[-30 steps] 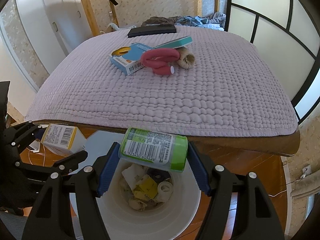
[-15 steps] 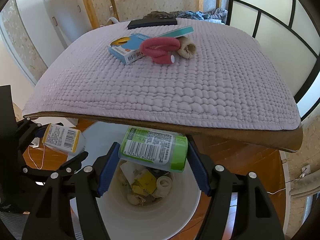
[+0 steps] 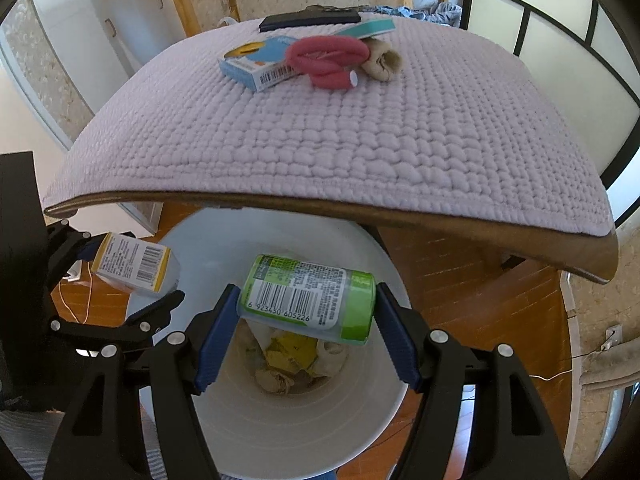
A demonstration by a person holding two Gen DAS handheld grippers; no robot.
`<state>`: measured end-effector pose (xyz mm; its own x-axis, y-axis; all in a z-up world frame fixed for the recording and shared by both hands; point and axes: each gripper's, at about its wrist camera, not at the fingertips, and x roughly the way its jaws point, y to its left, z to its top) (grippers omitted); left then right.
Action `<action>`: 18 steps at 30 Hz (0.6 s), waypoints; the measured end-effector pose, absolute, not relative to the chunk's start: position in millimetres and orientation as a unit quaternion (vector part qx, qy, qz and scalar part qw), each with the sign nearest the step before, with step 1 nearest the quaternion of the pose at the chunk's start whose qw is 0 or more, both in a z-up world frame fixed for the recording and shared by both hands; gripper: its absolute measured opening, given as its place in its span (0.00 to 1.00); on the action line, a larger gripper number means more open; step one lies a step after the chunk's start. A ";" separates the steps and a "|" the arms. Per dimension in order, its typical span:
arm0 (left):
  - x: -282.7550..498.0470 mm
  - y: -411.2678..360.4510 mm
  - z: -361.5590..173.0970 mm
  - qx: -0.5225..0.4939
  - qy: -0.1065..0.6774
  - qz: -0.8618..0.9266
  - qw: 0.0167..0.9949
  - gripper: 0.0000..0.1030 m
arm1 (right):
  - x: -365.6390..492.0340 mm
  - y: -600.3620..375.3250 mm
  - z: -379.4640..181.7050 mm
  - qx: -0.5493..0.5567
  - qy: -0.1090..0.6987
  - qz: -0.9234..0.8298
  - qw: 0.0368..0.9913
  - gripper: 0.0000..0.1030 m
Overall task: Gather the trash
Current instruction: 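Carry the medicine box in the left gripper while the right carries the green can over the bin, then open the left gripper over the bin while the right opens, dropping the green can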
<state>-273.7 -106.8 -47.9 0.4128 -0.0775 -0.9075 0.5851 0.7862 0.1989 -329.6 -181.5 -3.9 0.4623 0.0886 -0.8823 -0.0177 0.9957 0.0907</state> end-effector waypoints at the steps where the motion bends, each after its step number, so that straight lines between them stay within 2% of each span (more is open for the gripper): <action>1: -273.4 -106.8 -49.1 0.253 0.502 -0.207 0.800 0.69 | -329.6 -181.3 -6.5 0.035 0.519 0.032 0.853 0.65; 18: -283.9 -109.9 -69.0 0.245 0.521 -0.219 0.788 0.69 | -321.1 -175.6 -32.3 0.040 0.537 0.033 0.842 0.65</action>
